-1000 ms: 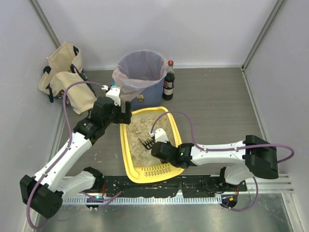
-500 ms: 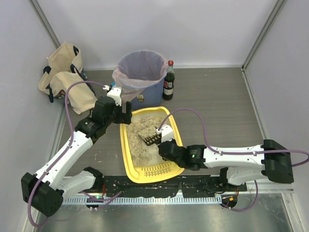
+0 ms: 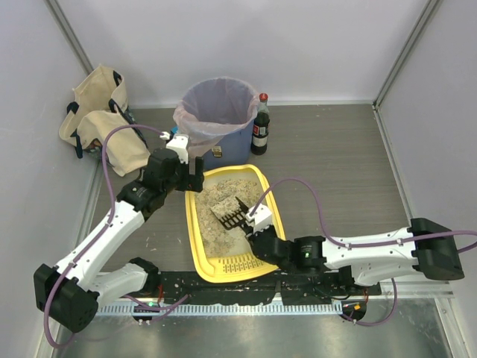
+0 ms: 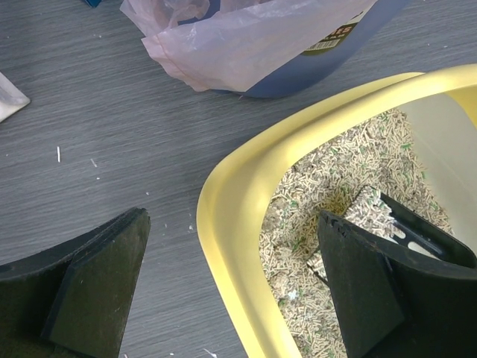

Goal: Clean the litter box

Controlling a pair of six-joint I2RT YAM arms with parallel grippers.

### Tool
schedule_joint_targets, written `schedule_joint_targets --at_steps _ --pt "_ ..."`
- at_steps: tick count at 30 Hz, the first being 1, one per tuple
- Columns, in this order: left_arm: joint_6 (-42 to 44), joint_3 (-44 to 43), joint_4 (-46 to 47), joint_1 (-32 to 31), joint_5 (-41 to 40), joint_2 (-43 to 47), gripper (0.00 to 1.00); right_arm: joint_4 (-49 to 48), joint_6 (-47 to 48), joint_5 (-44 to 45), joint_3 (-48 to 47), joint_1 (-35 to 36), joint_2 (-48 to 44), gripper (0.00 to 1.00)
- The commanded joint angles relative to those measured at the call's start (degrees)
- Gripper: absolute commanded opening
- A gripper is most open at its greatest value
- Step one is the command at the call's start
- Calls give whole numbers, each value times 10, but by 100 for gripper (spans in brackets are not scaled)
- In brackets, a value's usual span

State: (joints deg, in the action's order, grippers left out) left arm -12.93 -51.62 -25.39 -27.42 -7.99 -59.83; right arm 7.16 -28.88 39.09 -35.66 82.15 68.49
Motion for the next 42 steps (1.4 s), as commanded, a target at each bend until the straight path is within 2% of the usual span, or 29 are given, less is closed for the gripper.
schedule_joint_targets --at_steps 1,8,12,15,16,18,19,20,21,22,23,24,25,26,27,28,29,30,32,33,34,35,36,37,38,39,40,41,42 --pt "10 -23 5 -3 -18 3 99 -68 8 70 22 13 -42 1" --pt "12 -18 10 -3 -28 4 99 -68 38 142 32 63 -46 1" --pt "12 -20 9 -4 -28 -3 99 -58 41 219 38 71 -64 1" --pt "10 -19 10 -3 -26 -6 99 -115 69 180 66 73 -88 1" --pt "11 -19 10 -3 -26 -9 99 -115 70 153 53 76 -68 1" --pt "9 -20 10 -3 -19 -13 99 -75 51 163 27 80 -38 1" --pt "8 -20 9 -3 -17 -15 99 -46 46 198 17 81 -31 1" --pt "8 -21 9 -3 -15 -17 99 -50 45 207 23 81 -40 2" --pt "8 -21 8 -3 -15 -17 99 -68 48 197 33 81 -51 1" --pt "8 -21 9 -3 -16 -17 99 -141 81 146 58 82 -65 1" --pt "8 -21 10 -3 -18 -16 99 -149 82 134 60 83 -62 2" --pt "9 -20 10 -3 -19 -18 99 -138 71 135 53 83 -55 1" --pt "9 -21 10 -3 -19 -17 99 -83 53 153 30 83 -43 2" --pt "8 -21 9 -3 -19 -18 99 -60 42 203 24 83 -40 1" --pt "9 -21 8 -3 -19 -18 99 -56 38 211 24 83 -50 1" --pt "9 -21 8 -3 -19 -17 99 -109 66 199 43 82 -63 1" --pt "9 -21 10 -3 -19 -18 99 -144 83 147 55 83 -74 1" --pt "8 -20 11 -3 -19 -18 99 -157 88 136 57 84 -72 1" --pt "9 -22 9 -3 -19 -21 99 -76 76 157 13 86 -40 1" --pt "9 -23 7 -3 -19 -22 99 -40 61 219 -7 87 -20 1" --pt "8 -23 5 -3 -19 -22 99 -24 50 232 -5 87 -21 1" --pt "9 -23 5 -3 -19 -22 99 -53 79 217 5 86 -31 2" --pt "8 -23 7 -3 -20 -21 99 -97 101 140 29 87 -48 1" --pt "9 -22 8 -3 -21 -21 99 -135 109 123 31 89 -45 1" --pt "9 -22 9 -3 -21 -20 99 -118 106 128 21 92 -35 1" --pt "8 -23 8 -3 -21 -22 99 -37 87 196 -8 92 -12 1" --pt "8 -23 6 -3 -20 -22 99 -6 64 240 -18 91 -7 1" --pt "8 -23 6 -3 -20 -21 99 0 61 247 -22 91 -12 1" --pt "10 -23 6 -3 -21 -20 100 -62 85 179 -8 92 -27 1"
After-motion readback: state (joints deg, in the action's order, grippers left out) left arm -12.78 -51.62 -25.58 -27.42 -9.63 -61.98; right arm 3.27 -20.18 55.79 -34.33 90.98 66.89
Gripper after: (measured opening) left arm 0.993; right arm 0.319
